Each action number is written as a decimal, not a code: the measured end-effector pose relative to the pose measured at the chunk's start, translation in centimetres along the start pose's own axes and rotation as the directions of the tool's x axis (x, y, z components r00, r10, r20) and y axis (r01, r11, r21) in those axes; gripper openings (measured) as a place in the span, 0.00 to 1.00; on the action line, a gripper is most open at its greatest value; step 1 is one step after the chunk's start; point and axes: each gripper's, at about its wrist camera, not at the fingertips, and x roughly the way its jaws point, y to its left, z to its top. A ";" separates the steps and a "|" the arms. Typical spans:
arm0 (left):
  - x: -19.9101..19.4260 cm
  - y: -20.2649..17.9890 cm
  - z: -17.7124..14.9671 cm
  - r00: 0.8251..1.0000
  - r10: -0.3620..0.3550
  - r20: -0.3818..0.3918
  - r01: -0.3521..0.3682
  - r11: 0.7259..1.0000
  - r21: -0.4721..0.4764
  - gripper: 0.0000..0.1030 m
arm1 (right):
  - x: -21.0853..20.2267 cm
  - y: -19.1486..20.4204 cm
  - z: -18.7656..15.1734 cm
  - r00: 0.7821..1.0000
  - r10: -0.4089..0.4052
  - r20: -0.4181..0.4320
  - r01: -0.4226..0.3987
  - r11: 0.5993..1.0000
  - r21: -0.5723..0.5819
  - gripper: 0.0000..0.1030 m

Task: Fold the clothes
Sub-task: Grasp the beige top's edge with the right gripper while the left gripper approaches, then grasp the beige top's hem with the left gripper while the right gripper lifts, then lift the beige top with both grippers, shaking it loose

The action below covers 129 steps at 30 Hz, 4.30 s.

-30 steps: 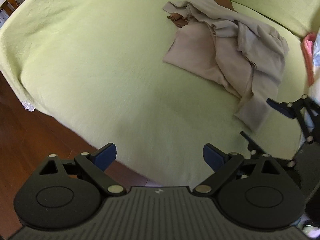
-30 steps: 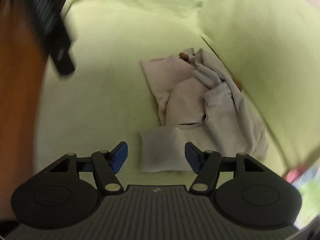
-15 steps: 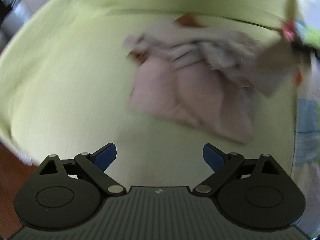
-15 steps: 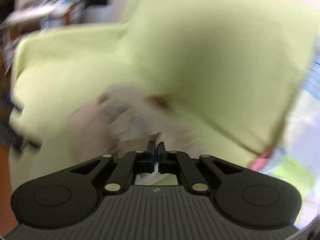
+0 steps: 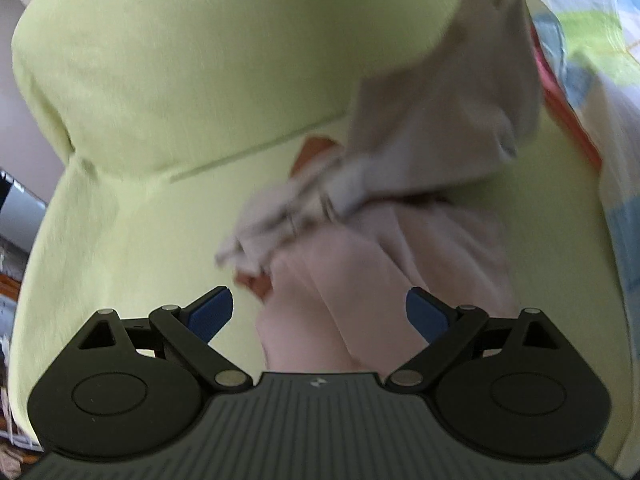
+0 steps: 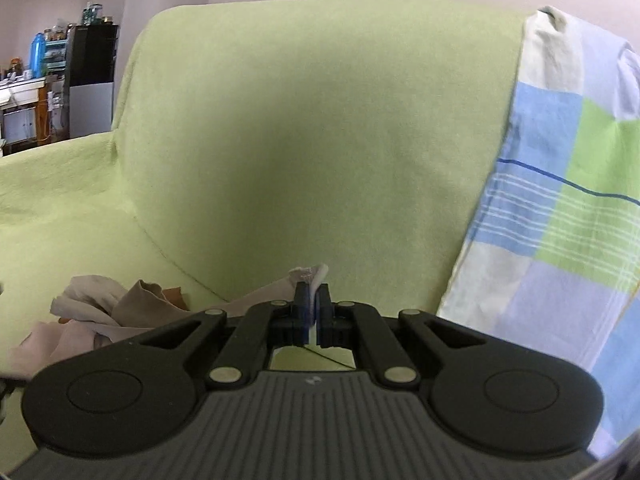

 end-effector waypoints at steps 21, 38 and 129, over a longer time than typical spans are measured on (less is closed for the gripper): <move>2.1 -3.4 2.7 0.928 -0.353 0.121 0.174 0.696 0.697 0.52 | -5.7 3.7 -7.9 0.957 -0.094 -0.276 0.170 0.949 0.267 0.02; 1.7 -0.2 4.3 0.880 -0.473 0.047 0.278 0.592 0.756 0.12 | -7.5 5.1 -9.4 0.945 -0.117 -0.305 0.234 0.893 0.383 0.06; 7.4 6.3 16.4 0.875 -0.483 -0.023 0.299 0.502 0.812 0.03 | -4.8 27.9 -6.6 0.894 -0.152 -0.421 0.413 0.642 0.646 0.50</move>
